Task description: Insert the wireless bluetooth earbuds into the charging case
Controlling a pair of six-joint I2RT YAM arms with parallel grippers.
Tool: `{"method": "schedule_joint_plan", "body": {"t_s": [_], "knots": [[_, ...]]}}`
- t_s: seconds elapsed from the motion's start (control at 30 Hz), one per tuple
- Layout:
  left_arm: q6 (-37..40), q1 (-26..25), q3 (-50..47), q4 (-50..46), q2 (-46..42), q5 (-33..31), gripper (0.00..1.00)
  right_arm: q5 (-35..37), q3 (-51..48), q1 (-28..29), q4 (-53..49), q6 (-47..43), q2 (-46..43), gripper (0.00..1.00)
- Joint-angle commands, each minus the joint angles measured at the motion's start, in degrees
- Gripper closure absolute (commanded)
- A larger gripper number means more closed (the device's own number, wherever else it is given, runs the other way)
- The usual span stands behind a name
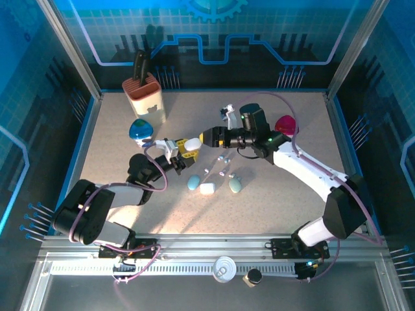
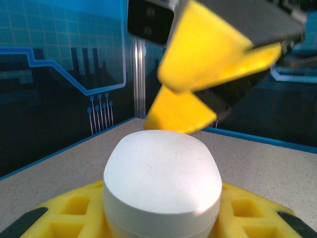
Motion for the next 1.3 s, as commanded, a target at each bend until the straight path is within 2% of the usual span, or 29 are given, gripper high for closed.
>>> {"method": "schedule_joint_plan", "body": {"t_s": [0.0,0.13,0.33,0.43,0.53,0.6,0.7,0.8,0.93,1.13,1.27], "knots": [[-1.5,-0.4,2.2,2.4,-0.7,2.4,0.63,-10.0,-1.7,-0.2,9.6,7.8,1.0,0.35],[-1.6,-0.8,2.7,2.4,0.0,2.5,0.63,-12.8,-2.0,0.2,11.7,9.7,2.6,0.36],[-1.4,-1.4,3.2,2.3,1.2,2.0,0.63,-16.1,-1.4,0.4,13.1,11.4,4.3,0.47],[-1.4,-1.8,3.7,2.3,2.1,2.2,0.63,-16.2,-1.5,0.1,12.9,11.3,4.7,0.57],[-1.5,-2.1,4.0,2.3,2.4,2.3,0.63,-15.9,-2.6,-0.7,14.2,12.6,4.6,0.72],[-1.5,-2.1,3.9,2.3,2.5,2.2,0.61,-16.0,-3.2,-1.4,15.2,13.2,4.2,0.78],[-1.5,-2.1,3.7,2.2,2.6,1.4,0.50,-14.4,-3.9,-2.6,14.5,11.9,2.9,0.82],[-1.0,-2.1,3.3,0.2,1.7,-0.7,0.42,-10.0,-4.6,-3.8,9.2,5.9,1.0,0.83],[2.8,-2.1,2.7,-6.7,-1.0,-3.0,0.27,-0.4,-7.0,-7.0,1.3,-0.7,-0.9,0.84],[7.0,-2.0,3.5,-19.5,-4.2,-6.2,0.01,8.4,-12.9,-13.1,-0.1,-3.9,0.1,0.84],[7.6,-2.3,8.5,-35.9,-5.5,-12.4,0.01,14.8,-16.1,-16.0,-0.5,-5.1,1.3,0.84]]}}
